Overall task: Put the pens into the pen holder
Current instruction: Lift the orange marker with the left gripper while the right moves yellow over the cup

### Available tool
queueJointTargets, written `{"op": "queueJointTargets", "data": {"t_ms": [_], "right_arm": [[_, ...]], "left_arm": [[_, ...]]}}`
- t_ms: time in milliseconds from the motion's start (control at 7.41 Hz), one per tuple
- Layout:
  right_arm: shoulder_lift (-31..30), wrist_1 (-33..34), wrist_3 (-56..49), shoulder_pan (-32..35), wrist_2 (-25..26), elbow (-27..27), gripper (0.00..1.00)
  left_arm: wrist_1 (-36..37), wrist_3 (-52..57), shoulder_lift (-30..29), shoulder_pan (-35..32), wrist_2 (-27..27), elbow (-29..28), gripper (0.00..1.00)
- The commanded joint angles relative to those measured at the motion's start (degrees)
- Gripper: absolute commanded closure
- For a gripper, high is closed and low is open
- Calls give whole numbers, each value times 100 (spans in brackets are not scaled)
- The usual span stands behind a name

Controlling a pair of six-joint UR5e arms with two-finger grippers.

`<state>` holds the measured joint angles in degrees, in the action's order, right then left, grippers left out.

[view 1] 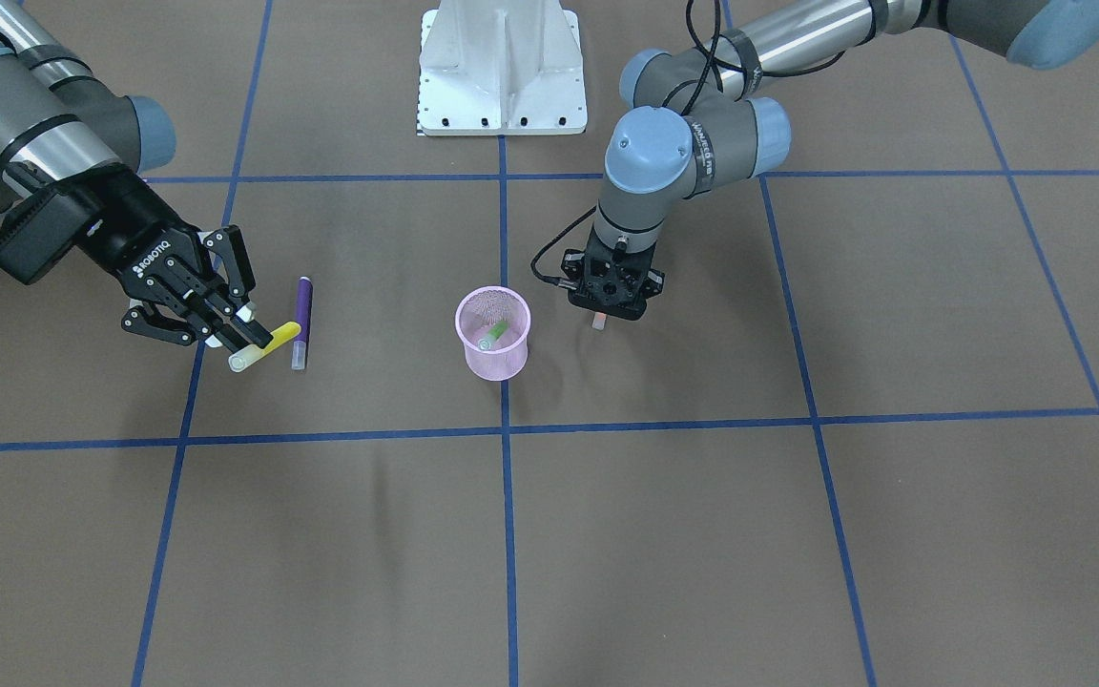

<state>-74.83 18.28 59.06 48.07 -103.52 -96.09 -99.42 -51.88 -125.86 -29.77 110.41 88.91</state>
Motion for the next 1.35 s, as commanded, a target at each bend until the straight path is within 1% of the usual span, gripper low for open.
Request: {"op": "queueJointTargets", "data": {"t_ms": [0,135,405,540,675,810,945,1080,1215], "right_arm": [[-14,0,0,0,-1,-33,100],[-23,0,0,9,-1,-33,100],[12,0,0,-9,-1,-138,100],[126,18,0,-26,-1,-156,100],[397,44,0,-78,7,-130,100],[573,70,0,-227,216,-121,100],[671,79,0,-602,775,-129,100],[776,227,-78,-1154,1503,-130,100],[977,490,-201,-1673,2206,-121,100]], "left_arm": [[62,-42,9,-20,7,144,100],[106,-42,9,-37,16,206,100],[124,-33,35,-273,-1,704,100],[116,-33,44,-432,-19,881,100],[116,28,53,-616,-19,987,100],[107,72,79,-818,-19,1119,100],[89,160,105,-994,-36,1172,100],[98,613,149,-1161,-28,1338,100],[98,696,271,-1302,-28,1470,100]]}}
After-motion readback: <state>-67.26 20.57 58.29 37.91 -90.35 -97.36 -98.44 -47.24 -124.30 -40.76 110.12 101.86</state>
